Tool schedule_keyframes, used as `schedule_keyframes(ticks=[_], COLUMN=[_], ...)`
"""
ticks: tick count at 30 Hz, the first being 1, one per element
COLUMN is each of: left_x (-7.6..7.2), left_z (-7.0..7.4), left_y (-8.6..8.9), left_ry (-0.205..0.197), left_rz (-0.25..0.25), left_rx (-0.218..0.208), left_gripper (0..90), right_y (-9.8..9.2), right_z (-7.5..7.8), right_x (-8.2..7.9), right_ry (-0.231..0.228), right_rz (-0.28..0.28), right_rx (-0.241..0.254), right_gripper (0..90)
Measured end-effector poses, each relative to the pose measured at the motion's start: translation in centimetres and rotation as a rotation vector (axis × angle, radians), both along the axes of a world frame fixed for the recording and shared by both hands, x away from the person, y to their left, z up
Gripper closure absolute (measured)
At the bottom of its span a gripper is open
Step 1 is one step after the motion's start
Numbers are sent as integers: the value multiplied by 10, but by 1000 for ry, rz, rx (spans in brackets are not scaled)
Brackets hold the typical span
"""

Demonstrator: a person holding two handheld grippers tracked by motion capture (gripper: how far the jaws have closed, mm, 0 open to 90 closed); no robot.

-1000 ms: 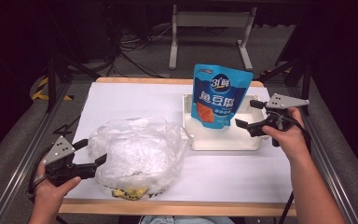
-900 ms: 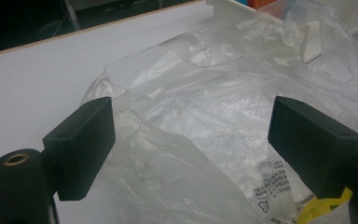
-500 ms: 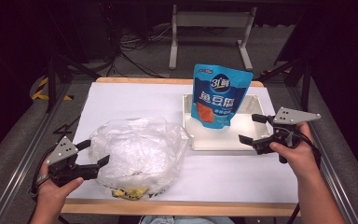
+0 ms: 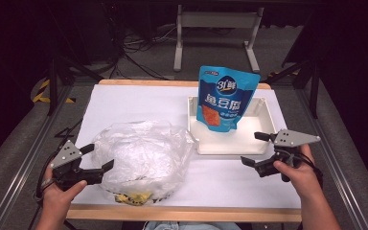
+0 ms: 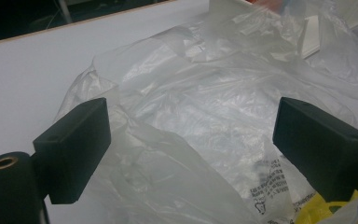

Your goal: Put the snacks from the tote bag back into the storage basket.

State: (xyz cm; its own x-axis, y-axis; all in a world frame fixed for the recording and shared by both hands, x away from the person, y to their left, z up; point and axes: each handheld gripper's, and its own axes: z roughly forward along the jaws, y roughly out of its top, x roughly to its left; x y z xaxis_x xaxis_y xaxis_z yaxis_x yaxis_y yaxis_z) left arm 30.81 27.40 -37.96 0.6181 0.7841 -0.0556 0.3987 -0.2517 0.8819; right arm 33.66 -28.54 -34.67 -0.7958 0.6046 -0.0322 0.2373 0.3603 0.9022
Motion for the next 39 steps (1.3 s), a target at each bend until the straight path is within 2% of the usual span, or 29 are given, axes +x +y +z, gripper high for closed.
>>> schedule_keyframes(ticks=[1,7,14,17,18,22,26,31,39], left_x=[0,1,0,1,1,1,-2,-2,-3], left_z=[-1,-7,-14,-16,-18,-22,-29,-30,-30], left_y=[-1,-6,-7,-8,-9,-11,-12,-12,-12], left_ry=[-1,-13,-35,-34,-34,-28,-30,-39,-49], left_rz=[0,-7,33,37,37,38,44,47,60], left_rx=[-2,-9,-29,-31,-28,-26,-31,-36,-34], left_gripper=[120,92,73,73,73,73,74,74,74], right_y=[0,5,9,10,11,13,16,19,21], right_z=[-4,-21,-40,-45,-52,-61,-73,-84,-85], right_x=[-1,-1,0,1,1,3,7,10,10], right_ry=[-8,12,31,43,48,48,74,116,135], right_rz=[5,-24,-34,-46,-58,-59,-70,-72,-72], right_rx=[-2,-14,-37,-45,-59,-57,-89,-129,-134], right_gripper=[27,27,27,27,27,27,27,28,28])
